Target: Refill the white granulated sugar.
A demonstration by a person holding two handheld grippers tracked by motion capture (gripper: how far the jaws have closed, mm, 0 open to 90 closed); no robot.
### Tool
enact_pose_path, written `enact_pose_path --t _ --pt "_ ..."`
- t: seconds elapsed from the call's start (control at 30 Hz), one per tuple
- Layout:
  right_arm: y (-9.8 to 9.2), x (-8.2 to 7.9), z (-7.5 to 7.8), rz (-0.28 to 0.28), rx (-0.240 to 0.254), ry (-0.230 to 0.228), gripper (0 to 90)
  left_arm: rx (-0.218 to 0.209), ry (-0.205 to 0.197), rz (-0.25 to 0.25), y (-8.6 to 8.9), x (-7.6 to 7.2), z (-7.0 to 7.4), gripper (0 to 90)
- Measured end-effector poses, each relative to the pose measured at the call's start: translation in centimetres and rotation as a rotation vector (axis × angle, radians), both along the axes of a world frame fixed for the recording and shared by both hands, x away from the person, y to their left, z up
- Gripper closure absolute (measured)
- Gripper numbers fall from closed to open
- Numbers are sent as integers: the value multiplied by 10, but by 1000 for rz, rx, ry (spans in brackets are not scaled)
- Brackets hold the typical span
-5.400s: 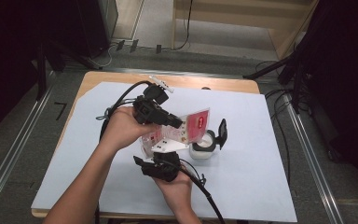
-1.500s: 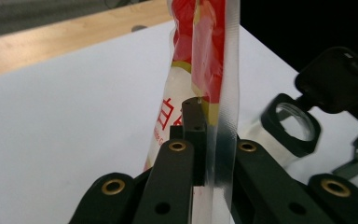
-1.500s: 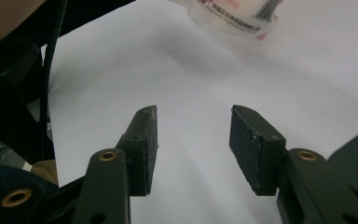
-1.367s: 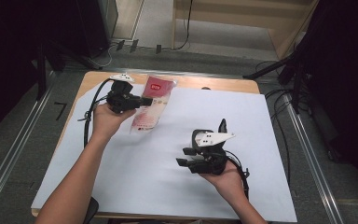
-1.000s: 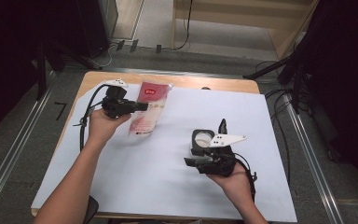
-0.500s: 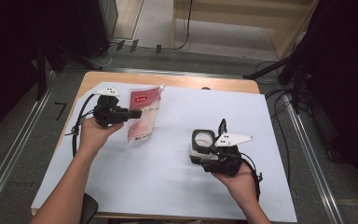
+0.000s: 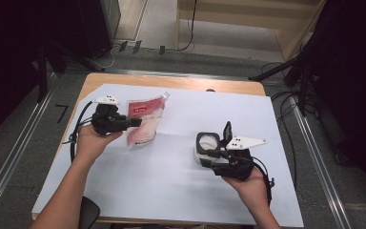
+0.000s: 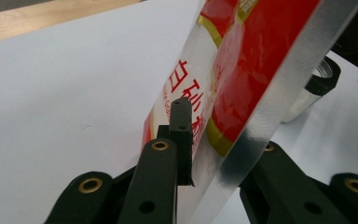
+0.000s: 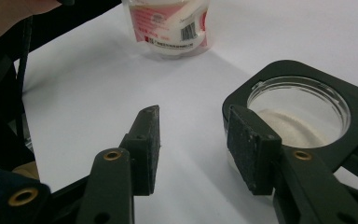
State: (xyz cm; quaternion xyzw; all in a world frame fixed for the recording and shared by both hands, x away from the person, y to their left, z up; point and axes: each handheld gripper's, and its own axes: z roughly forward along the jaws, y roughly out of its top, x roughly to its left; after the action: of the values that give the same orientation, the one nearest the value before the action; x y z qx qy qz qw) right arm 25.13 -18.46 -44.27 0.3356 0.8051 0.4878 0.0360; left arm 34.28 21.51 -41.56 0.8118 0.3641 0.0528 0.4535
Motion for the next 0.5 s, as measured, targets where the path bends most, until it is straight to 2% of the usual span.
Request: enact_pose_path --t 0.03,0.1,0.2,0.33,0.5 --pt "0 0 0 -3 1 3 549 15 -3 -3 0 0 1 804" --pt "-1 0 0 -7 -3 3 552 11 -1 2 1 0 0 798" --pt "-3 0 1 -7 -5 -4 553 12 26 5 4 0 1 780" --pt "-5 0 1 -12 1 2 568 27 27 -2 5 -2 0 734" --pt "-8 2 2 -20 11 13 583 19 25 2 9 -5 -2 699"
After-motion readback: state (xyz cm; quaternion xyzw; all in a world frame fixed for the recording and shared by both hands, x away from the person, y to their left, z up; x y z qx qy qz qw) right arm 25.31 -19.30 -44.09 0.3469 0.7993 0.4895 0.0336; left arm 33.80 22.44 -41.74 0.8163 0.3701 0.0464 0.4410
